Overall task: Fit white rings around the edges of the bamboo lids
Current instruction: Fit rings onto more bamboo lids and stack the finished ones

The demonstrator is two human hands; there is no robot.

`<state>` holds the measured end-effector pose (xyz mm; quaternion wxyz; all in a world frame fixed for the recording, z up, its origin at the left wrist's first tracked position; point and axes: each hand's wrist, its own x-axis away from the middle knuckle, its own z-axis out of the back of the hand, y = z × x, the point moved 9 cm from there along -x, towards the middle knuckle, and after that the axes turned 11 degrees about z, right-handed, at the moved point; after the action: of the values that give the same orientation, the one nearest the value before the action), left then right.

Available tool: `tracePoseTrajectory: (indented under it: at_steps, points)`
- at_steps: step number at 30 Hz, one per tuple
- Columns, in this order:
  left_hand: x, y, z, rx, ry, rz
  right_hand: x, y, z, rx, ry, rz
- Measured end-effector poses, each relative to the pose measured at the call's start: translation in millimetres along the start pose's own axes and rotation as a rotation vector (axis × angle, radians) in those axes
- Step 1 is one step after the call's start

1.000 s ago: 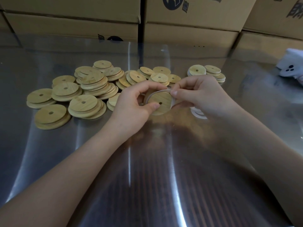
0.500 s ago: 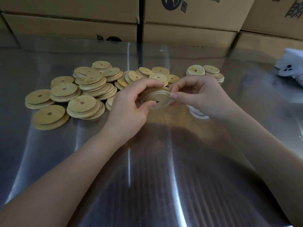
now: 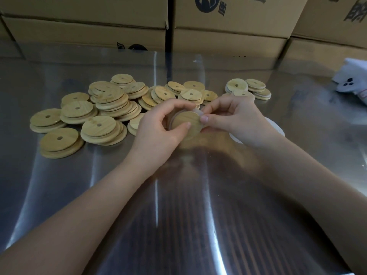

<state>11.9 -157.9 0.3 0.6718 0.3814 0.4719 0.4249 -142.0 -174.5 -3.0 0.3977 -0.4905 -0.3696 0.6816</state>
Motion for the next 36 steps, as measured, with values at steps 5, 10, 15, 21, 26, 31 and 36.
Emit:
tracePoseTrajectory:
  at_steps: [5,10,15,21,26,31,36]
  points:
    - [-2.2,-0.6,1.6,-0.047,0.027,-0.001,0.8,2.5,-4.8,0.000,0.002,-0.014]
    - [-3.5,-3.9,6.1,0.004,0.054,0.015,2.3,5.3,-5.7,0.020,-0.038,-0.054]
    - [-6.4,-2.5,7.4,0.079,0.041,0.032,1.1,0.4,-5.0,-0.012,-0.011,-0.025]
    - [-6.8,-4.1,8.0,0.114,0.018,0.051,1.8,-2.3,-5.8,-0.010,-0.022,-0.019]
    - [-6.5,-8.4,6.9,0.147,-0.008,0.072,2.5,-4.2,-8.7,0.051,-0.017,0.011]
    - [-5.5,-9.9,1.4,0.127,-0.049,0.074,3.1,-3.7,-3.0,0.091,0.054,-0.002]
    - [-4.6,-5.8,0.9,0.094,-0.030,0.035,4.0,-3.5,-7.2,0.048,0.023,-0.049]
